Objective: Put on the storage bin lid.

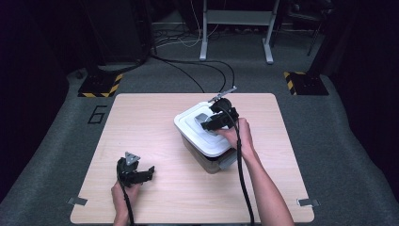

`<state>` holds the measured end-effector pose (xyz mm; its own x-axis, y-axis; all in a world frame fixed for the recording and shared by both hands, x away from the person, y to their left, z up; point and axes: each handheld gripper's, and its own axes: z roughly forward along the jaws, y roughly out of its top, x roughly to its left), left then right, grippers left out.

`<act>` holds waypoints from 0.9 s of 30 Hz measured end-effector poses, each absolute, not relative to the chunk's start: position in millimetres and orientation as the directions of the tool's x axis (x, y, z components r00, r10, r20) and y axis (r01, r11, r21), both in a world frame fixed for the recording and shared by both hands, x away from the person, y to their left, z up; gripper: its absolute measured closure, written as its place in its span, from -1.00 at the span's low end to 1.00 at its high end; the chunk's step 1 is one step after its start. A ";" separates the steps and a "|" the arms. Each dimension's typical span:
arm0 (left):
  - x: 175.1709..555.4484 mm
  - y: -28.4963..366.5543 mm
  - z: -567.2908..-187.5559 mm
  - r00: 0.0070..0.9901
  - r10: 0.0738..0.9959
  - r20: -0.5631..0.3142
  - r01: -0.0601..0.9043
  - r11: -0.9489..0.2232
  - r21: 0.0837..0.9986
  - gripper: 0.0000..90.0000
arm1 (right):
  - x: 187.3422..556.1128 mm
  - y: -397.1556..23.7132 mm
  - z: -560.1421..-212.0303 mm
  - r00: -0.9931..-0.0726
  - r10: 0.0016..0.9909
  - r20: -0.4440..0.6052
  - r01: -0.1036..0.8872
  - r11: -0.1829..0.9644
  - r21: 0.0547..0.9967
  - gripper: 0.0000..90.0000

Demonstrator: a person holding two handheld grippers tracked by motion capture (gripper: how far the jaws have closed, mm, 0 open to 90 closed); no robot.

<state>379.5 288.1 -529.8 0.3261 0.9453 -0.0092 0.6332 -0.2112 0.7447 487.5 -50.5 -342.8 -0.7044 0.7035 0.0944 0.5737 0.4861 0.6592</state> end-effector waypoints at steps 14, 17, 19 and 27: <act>380.0 287.7 -529.8 0.325 0.946 -0.010 0.634 -0.210 0.744 -0.68 | 466.5 -85.1 -326.0 -0.675 0.735 0.063 0.531 0.425 0.733 -0.81; 379.9 287.7 -529.8 0.325 0.946 -0.010 0.634 -0.210 0.745 -0.68 | 464.3 -94.8 -327.8 -0.659 0.750 0.063 0.537 0.410 0.737 -0.91; 380.0 287.7 -529.8 0.325 0.946 -0.010 0.634 -0.210 0.745 -0.68 | 462.1 -101.1 -328.8 -0.649 0.758 0.063 0.539 0.399 0.742 -0.95; 380.0 287.7 -529.8 0.325 0.946 -0.010 0.634 -0.209 0.745 -0.68 | 456.1 -126.8 -330.8 -0.613 0.788 0.059 0.544 0.367 0.754 -0.97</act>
